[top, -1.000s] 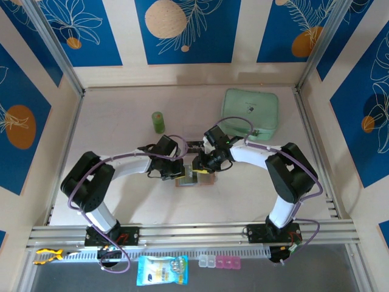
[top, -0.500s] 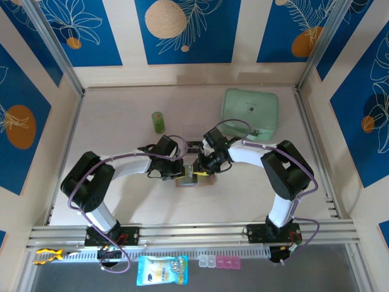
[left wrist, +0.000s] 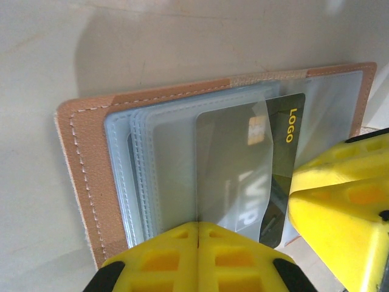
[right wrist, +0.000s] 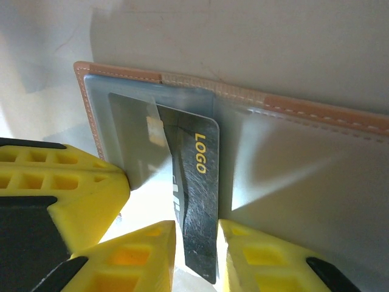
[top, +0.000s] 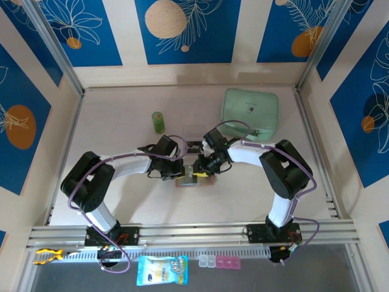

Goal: Take the credit cards out of the card holder

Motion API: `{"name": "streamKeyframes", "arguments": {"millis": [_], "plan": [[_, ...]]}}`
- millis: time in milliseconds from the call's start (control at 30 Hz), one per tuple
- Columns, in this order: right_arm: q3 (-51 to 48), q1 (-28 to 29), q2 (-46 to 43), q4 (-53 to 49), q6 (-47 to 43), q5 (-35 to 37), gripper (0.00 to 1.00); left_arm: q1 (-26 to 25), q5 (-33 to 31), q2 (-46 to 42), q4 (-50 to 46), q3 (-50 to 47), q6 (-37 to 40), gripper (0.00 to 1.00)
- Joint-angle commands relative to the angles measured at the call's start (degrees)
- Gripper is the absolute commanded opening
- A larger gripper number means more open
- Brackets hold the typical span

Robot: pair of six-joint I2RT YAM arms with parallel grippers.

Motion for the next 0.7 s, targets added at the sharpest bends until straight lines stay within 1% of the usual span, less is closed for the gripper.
{"name": "streamKeyframes", "arguments": {"millis": [0, 133, 333, 467, 667], "plan": [[-1.1, -0.2, -0.7, 2.3, 1.1, -3.9, 0.26, -0.4, -1.3, 1.2, -1.8, -0.8, -0.1, 0.05], [-1.9, -0.9, -1.2, 4.2, 1.8, -5.8, 0.25, -0.3, -1.3, 1.2, -1.7, -0.7, -0.2, 0.05], [-2.9, -1.5, 0.3, 4.6, 1.7, -4.8, 0.25, -0.4, -1.4, 1.2, -2.0, -0.7, -0.1, 0.05], [-3.7, -1.6, 1.6, 5.9, 1.9, -5.5, 0.25, -0.4, -1.6, 1.4, -2.2, -0.7, 0.1, 0.05], [-4.5, -1.7, 0.9, 7.8, 2.4, -7.1, 0.25, -0.3, -1.6, 1.4, -2.0, -1.0, -0.2, 0.05]]}}
